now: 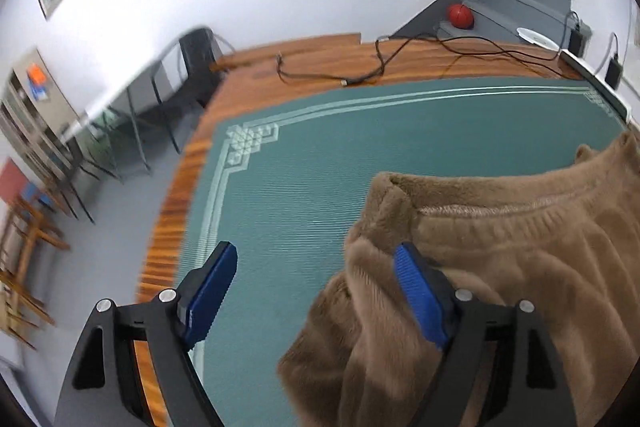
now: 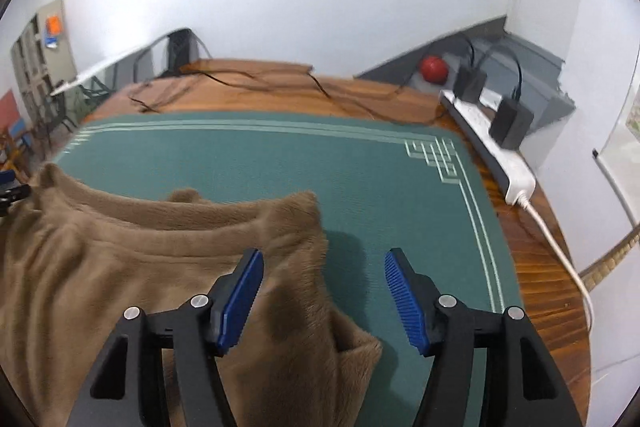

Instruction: Fold clothes

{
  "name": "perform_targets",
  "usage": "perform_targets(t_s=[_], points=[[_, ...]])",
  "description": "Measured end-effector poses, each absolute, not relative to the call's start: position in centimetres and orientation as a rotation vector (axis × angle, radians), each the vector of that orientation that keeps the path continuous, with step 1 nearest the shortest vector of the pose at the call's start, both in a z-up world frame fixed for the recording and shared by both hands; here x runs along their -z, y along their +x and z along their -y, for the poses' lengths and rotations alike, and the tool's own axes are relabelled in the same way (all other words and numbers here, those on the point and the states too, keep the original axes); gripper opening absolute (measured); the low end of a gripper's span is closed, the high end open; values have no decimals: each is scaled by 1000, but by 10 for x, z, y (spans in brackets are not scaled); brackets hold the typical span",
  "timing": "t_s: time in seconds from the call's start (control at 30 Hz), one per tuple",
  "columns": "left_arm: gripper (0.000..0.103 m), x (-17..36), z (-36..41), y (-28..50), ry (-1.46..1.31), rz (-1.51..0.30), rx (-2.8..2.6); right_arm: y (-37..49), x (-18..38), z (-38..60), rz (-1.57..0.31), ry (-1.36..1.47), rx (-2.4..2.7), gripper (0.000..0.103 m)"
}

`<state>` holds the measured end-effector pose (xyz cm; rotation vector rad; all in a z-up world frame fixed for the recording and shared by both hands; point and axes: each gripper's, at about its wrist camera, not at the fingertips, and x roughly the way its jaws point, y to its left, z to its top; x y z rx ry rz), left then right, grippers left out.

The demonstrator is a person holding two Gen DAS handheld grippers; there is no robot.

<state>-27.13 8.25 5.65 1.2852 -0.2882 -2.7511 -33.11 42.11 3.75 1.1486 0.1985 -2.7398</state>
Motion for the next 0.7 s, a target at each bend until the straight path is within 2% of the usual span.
perform_targets(t_s=[0.1, 0.2, 0.33, 0.4, 0.53, 0.63, 0.7], points=[[84, -62, -92, -253, 1288, 281, 2801, -309, -54, -411, -197, 1084, 2698, 72], [85, -54, -110, -237, 1361, 295, 2855, -295, -51, -387, -173, 1109, 2551, 73], [84, -25, -123, -228, 1375, 472, 2770, -290, -27, -371, -209, 1208, 2467, 73], [86, -15, -116, -228, 1394, 435, 2771, -294, -10, -374, -224, 1271, 2452, 73], [96, -9, -96, -230, 1396, 283, 2798, -302, 4, -391, -162, 1288, 2458, 76], [99, -6, -98, -229, 1369, 280, 2796, -298, 9, -378, -270, 1268, 2493, 80], [99, -7, -101, -225, 1359, 289, 2788, -298, 9, -379, -272, 1269, 2500, 81]])
